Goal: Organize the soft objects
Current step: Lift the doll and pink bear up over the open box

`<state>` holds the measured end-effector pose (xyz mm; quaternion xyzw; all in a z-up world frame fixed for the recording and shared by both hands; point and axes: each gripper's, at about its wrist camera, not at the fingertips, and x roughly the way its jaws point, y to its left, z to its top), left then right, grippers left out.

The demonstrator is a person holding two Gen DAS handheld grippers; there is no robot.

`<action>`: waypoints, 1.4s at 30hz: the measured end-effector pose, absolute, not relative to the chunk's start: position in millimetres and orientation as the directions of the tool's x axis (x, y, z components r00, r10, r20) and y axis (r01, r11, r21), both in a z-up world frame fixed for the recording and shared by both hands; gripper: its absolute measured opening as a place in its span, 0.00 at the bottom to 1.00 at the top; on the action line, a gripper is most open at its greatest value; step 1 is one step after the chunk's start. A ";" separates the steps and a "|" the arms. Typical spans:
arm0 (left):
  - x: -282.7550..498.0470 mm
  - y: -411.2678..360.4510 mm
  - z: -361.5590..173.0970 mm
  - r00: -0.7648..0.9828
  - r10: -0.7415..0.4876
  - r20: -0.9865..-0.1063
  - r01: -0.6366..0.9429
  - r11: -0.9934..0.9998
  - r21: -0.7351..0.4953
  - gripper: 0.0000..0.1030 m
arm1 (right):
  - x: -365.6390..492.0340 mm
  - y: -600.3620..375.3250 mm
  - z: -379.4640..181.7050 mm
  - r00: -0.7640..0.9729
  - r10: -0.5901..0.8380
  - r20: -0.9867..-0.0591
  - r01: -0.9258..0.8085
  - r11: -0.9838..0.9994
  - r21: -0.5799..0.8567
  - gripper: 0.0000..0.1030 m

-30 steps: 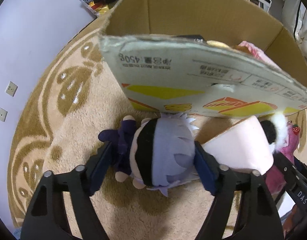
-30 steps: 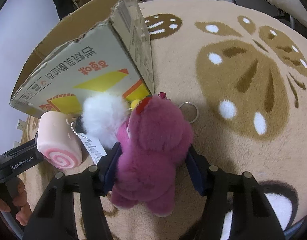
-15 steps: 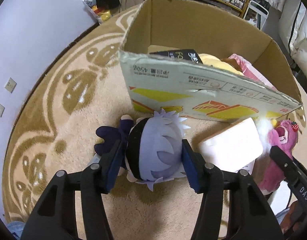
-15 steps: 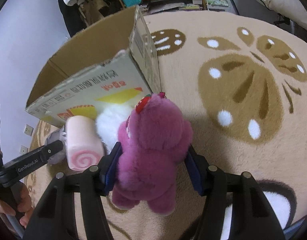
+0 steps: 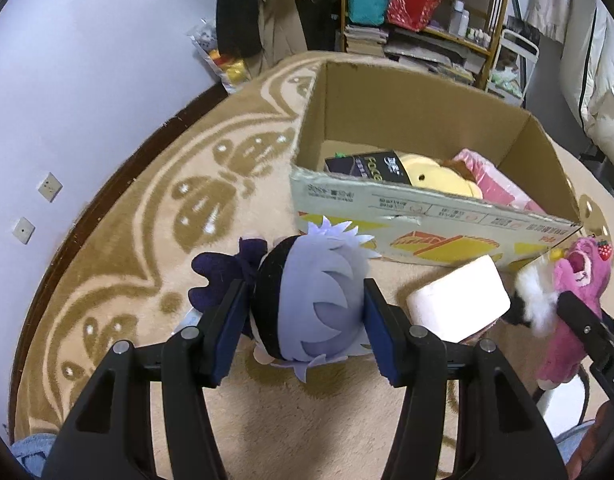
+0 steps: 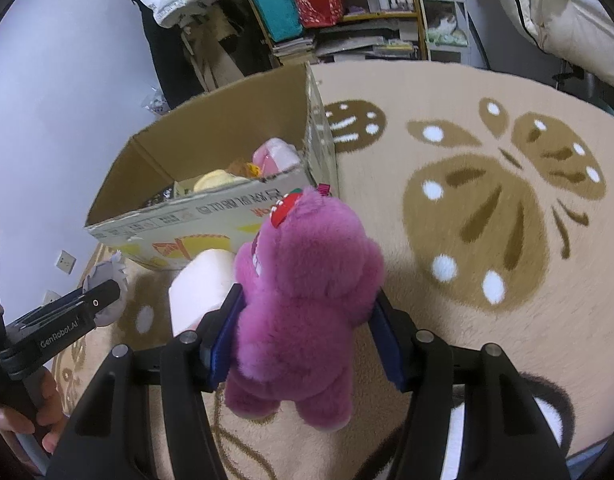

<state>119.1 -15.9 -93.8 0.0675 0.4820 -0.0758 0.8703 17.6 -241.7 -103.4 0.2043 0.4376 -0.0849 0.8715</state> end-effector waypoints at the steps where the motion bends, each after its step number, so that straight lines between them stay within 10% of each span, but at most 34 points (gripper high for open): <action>1: 115.3 -14.7 -88.9 0.540 -0.065 -0.839 0.190 0.981 0.047 0.54 | 15.2 -240.6 -99.7 0.612 0.027 -0.790 0.323 0.904 0.281 0.61; 16: 96.1 -5.4 -21.2 0.750 -0.036 -0.660 0.119 0.990 0.081 0.54 | 4.4 -227.0 -41.6 0.780 0.014 -0.625 0.214 0.934 0.287 0.61; 42: 104.8 -8.0 -22.2 0.765 -0.024 -0.644 0.099 0.992 0.081 0.56 | 46.9 -236.2 -100.9 0.673 0.141 -0.726 0.242 0.886 0.397 0.63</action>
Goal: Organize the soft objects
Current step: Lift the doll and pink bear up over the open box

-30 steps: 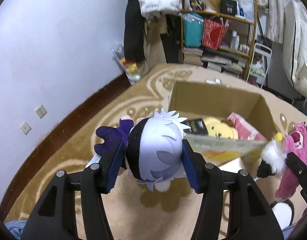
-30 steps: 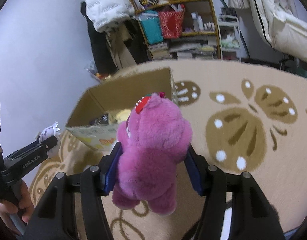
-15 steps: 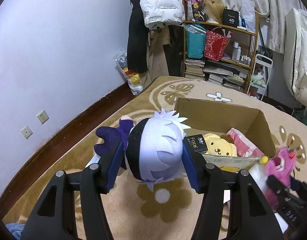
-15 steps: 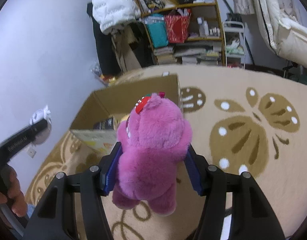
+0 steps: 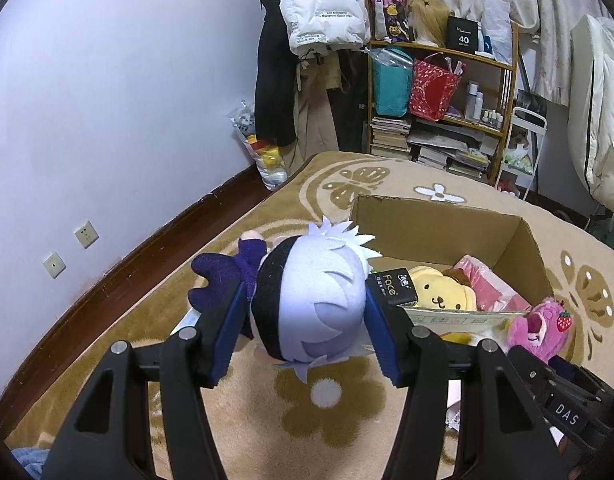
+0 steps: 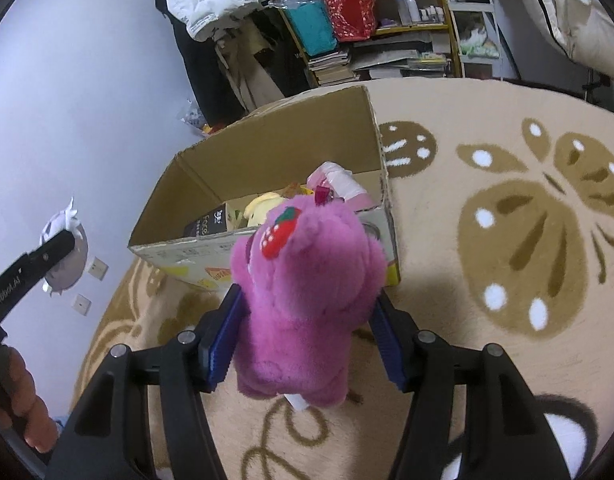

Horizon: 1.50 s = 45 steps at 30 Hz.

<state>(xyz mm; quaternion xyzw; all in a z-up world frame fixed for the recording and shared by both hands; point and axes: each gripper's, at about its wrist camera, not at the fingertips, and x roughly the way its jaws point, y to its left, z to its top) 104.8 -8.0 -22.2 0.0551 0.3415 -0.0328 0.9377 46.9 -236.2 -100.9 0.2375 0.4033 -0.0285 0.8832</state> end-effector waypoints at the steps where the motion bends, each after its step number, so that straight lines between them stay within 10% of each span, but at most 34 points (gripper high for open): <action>1: 104.2 -9.4 -22.5 0.766 -0.020 -0.643 0.101 0.991 0.089 0.56 | 47.7 -236.1 -101.5 0.673 0.142 -0.726 0.243 0.885 0.398 0.63; 45: 136.7 -45.2 -11.0 0.823 -0.004 -0.568 0.132 0.974 0.185 0.57 | 65.5 -242.1 -37.2 0.805 0.076 -0.588 0.170 0.921 0.351 0.60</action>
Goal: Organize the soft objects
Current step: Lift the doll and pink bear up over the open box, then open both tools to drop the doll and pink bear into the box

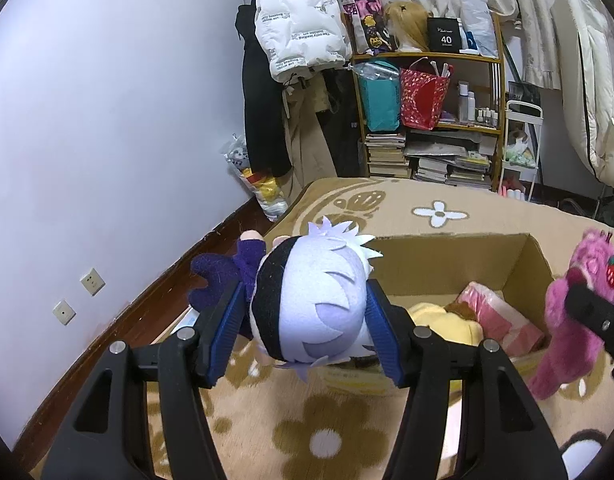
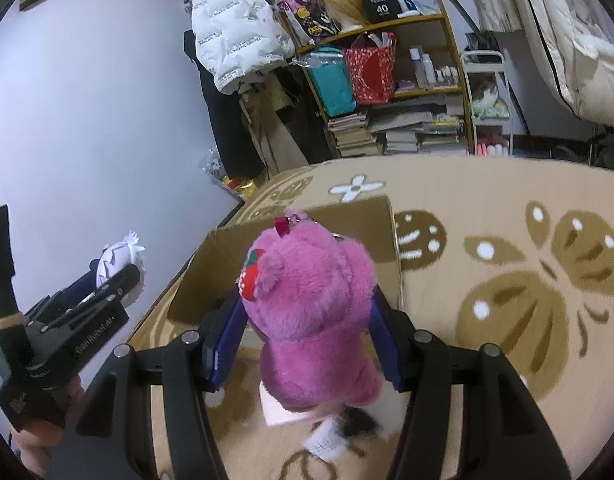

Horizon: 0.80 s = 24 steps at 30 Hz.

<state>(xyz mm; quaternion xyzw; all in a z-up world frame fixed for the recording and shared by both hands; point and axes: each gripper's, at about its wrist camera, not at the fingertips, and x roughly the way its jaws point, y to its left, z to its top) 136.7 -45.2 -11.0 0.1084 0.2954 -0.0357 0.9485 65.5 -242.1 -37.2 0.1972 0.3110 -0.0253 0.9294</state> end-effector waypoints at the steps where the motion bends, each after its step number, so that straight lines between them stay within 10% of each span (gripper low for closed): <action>1: 139.3 -46.4 -10.6 0.825 -0.007 -0.566 0.134 0.974 0.182 0.57 | 67.0 -242.3 -35.1 0.807 0.074 -0.585 0.167 0.923 0.348 0.60; 24: 162.6 -86.1 -34.5 0.792 -0.114 -0.599 0.252 0.956 0.151 0.61 | 116.9 -246.7 -50.7 0.793 0.075 -0.605 0.142 0.942 0.303 0.61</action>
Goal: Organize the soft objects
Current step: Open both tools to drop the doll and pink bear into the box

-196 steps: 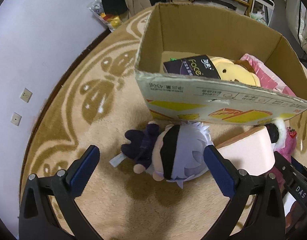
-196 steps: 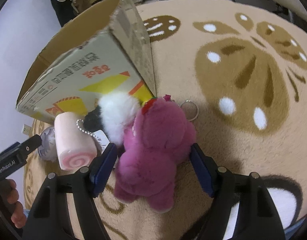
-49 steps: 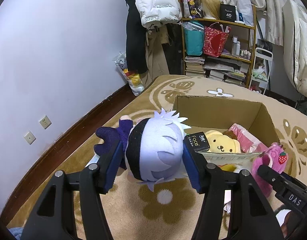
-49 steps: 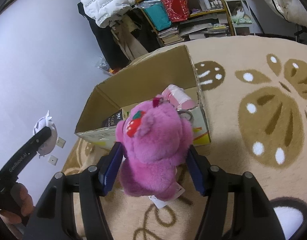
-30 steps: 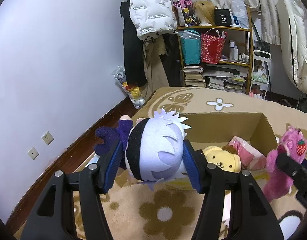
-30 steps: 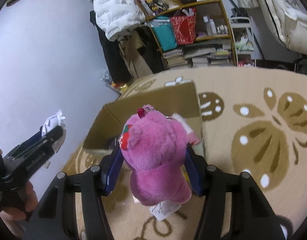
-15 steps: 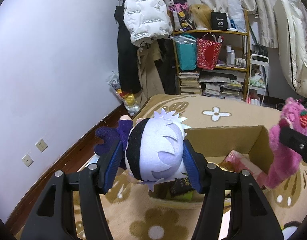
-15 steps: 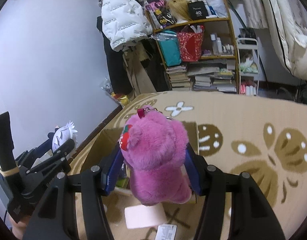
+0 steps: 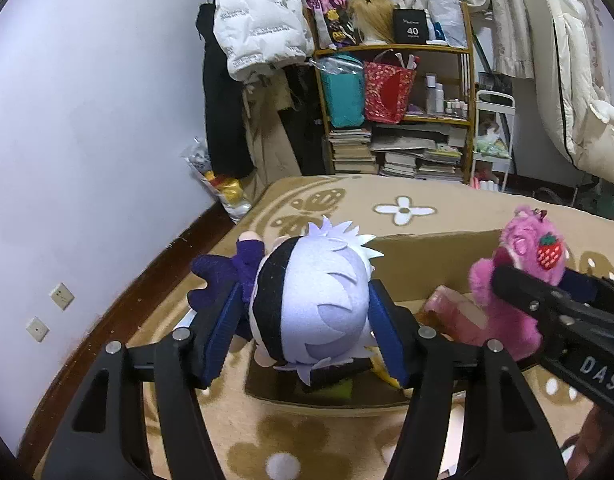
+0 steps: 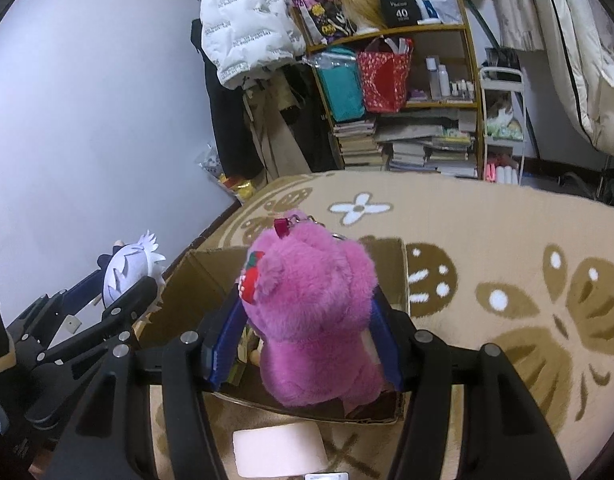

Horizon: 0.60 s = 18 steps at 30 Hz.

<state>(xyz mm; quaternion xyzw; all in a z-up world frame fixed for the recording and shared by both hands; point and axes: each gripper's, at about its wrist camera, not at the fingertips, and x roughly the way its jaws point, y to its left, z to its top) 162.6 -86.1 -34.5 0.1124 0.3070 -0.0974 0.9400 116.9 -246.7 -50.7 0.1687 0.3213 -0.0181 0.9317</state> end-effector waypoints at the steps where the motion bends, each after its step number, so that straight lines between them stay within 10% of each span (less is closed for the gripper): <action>1: 163.4 -86.5 -35.9 0.788 -0.119 -0.605 0.254 0.956 0.143 0.62 | 118.8 -246.9 -52.3 0.790 0.077 -0.609 0.143 0.942 0.304 0.62; 18: 166.6 -82.5 -40.2 0.783 -0.058 -0.619 0.201 0.966 0.165 0.78 | 112.4 -253.2 -54.0 0.793 0.069 -0.605 0.165 0.932 0.323 0.78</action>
